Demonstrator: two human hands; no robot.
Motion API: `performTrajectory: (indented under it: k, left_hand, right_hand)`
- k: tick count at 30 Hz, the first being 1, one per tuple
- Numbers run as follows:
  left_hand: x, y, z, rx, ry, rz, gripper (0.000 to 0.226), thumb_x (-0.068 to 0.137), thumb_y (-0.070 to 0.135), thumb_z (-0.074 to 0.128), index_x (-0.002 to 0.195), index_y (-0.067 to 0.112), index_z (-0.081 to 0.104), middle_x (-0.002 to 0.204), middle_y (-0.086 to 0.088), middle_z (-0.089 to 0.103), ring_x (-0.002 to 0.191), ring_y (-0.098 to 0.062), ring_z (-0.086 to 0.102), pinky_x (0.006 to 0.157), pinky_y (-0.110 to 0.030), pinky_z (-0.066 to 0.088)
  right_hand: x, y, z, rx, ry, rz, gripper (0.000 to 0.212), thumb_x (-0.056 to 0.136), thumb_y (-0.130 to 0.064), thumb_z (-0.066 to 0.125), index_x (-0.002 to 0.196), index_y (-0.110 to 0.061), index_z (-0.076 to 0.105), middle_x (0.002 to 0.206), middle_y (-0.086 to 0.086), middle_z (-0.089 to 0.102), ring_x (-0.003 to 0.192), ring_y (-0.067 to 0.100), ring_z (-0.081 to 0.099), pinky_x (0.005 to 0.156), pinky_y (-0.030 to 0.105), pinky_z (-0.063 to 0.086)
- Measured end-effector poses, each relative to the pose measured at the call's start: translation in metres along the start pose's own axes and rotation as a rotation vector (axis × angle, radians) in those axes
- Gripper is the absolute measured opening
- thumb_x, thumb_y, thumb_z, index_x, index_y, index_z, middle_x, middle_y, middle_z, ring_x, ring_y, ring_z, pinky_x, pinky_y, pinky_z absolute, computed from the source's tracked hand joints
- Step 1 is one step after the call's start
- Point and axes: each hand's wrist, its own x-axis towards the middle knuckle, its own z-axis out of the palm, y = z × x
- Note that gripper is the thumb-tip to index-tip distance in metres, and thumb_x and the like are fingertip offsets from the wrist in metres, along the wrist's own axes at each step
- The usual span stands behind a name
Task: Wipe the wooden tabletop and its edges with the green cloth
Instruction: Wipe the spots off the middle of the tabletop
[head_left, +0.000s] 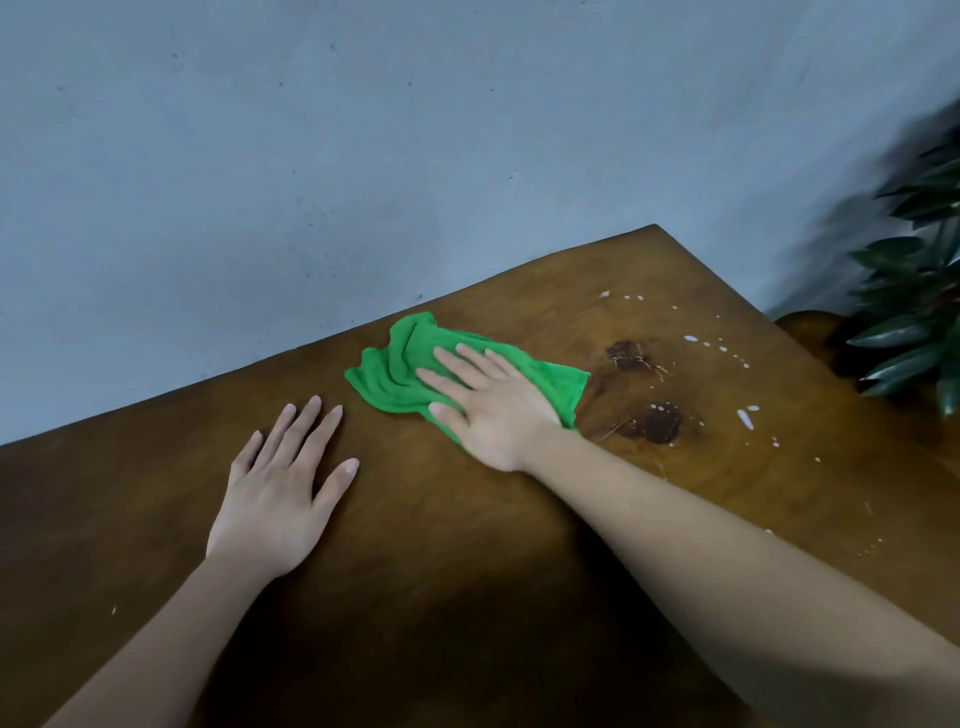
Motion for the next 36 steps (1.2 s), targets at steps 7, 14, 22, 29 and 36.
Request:
performTrajectory:
  k: [7,14,22,29,36]
  left_hand:
    - [0.001,-0.001,0.000,0.004,-0.005,-0.004,0.080,0.101,0.087,-0.003,0.173,0.053,-0.003,0.183,0.021,-0.012,0.168,-0.004,-0.020,0.139,-0.046,0.000]
    - [0.001,0.000,-0.001,0.002,-0.011,-0.004,0.084,0.099,0.088,-0.006,0.174,0.051,-0.003,0.183,0.020,-0.013,0.168,-0.006,-0.020,0.139,-0.045,-0.003]
    - [-0.001,-0.001,-0.001,0.005,-0.006,0.007,0.087,0.100,0.087,-0.009,0.176,0.046,-0.002,0.184,0.016,-0.011,0.170,-0.010,-0.016,0.140,-0.049,0.001]
    - [-0.003,-0.003,-0.003,0.013,-0.020,0.041,0.089,0.101,0.085,-0.008,0.177,0.040,-0.001,0.186,0.010,-0.007,0.171,-0.015,-0.011,0.139,-0.051,0.003]
    - [-0.024,0.000,-0.002,0.018,-0.014,0.130,0.084,0.105,0.081,-0.005,0.178,0.039,0.003,0.187,0.008,-0.004,0.172,-0.016,-0.007,0.139,-0.050,0.005]
  right_hand:
    - [-0.001,0.122,-0.037,-0.001,0.068,0.330,0.065,0.115,-0.065,0.009,0.177,-0.045,0.010,0.187,-0.007,0.000,0.172,0.016,-0.004,0.137,0.042,-0.005]
    - [-0.048,0.186,-0.047,0.016,0.141,0.674,0.069,0.113,-0.066,0.006,0.178,-0.040,0.008,0.187,-0.001,0.000,0.173,0.023,-0.002,0.139,0.046,0.000]
    - [-0.070,0.096,-0.017,-0.023,0.110,0.696,0.077,0.110,-0.068,0.000,0.178,-0.033,0.000,0.187,0.003,-0.006,0.172,0.029,-0.007,0.138,0.049,-0.002]
    - [-0.097,-0.026,0.013,-0.038,0.071,0.512,0.078,0.109,-0.071,-0.006,0.177,-0.033,-0.007,0.185,0.000,-0.013,0.171,0.027,-0.015,0.139,0.050,-0.003]
    - [-0.155,-0.138,0.053,-0.029,0.038,0.283,0.075,0.111,-0.071,-0.005,0.177,-0.035,-0.002,0.186,-0.003,-0.011,0.170,0.024,-0.020,0.138,0.050,-0.005]
